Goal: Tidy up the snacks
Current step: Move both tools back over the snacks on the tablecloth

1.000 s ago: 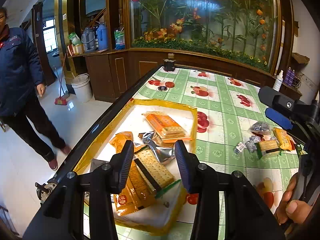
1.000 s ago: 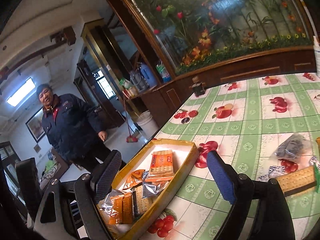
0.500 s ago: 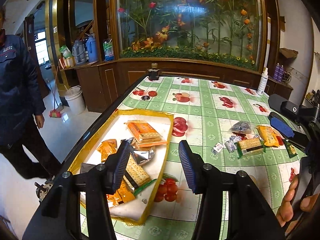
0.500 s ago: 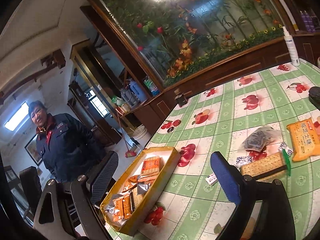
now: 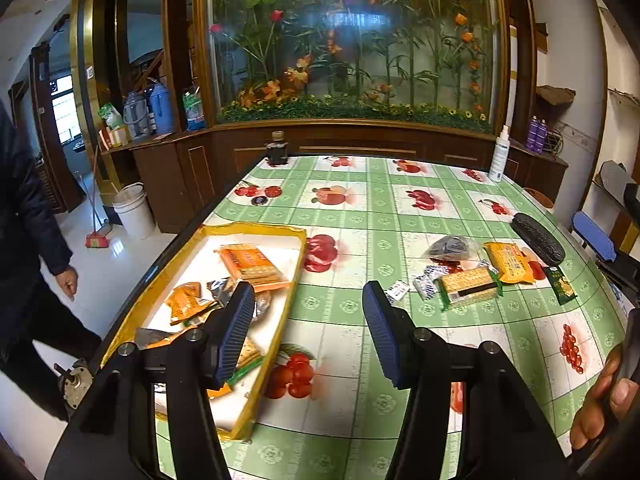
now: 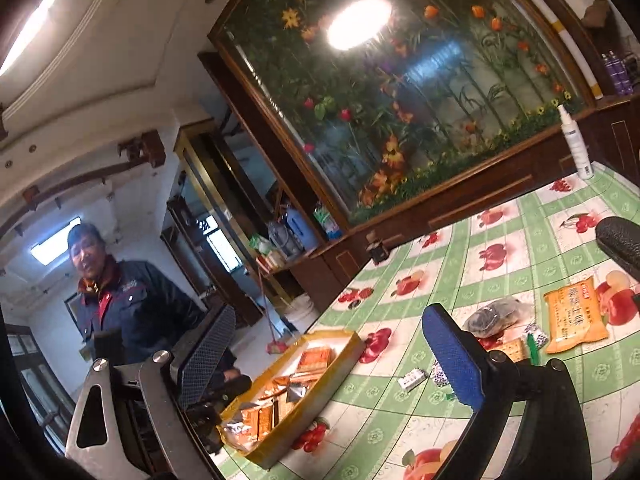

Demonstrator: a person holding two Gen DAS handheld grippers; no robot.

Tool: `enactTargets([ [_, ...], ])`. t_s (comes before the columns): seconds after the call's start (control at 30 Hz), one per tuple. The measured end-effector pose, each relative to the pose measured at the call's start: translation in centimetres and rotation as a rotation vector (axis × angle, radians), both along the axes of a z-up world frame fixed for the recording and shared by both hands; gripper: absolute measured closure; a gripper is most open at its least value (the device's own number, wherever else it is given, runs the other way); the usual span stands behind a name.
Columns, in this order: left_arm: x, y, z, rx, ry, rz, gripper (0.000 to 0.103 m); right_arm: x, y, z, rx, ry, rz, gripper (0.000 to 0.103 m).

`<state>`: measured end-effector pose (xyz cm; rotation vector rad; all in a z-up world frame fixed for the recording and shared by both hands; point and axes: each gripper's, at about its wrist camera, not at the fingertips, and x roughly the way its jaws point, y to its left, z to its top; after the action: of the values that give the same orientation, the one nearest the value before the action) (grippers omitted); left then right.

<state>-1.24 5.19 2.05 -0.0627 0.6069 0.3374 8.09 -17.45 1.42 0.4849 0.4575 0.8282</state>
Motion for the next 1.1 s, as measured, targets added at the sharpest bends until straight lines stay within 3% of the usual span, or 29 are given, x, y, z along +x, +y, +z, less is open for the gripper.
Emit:
enactTargets([
  [0.27, 0.9, -2.3, -0.1, 0.014, 0.011, -0.050, 0.048, 0.9, -3.3, -0.9, -0.033, 0.059, -0.074, 0.005],
  [0.4, 1.5, -3.0, -0.4, 0.013, 0.018, -0.060, 0.035, 1.3, -5.1, -1.9, -0.069, 0.090, -0.109, 0.005],
  [0.73, 3.3, -4.1, -2.2, -0.018, 0.076, -0.102, 0.035, 2.3, -8.3, -4.6, -0.167, 0.192, -0.225, 0.005],
  [0.9, 4.3, -4.4, -3.6, -0.040, 0.114, -0.131, 0.035, 2.7, -8.3, -5.5, -0.219, 0.215, -0.230, 0.005],
  [1.1, 7.1, -4.9, -6.0, -0.053, 0.187, -0.193, 0.035, 4.4, -5.3, -7.2, -0.346, 0.272, -0.165, 0.005],
])
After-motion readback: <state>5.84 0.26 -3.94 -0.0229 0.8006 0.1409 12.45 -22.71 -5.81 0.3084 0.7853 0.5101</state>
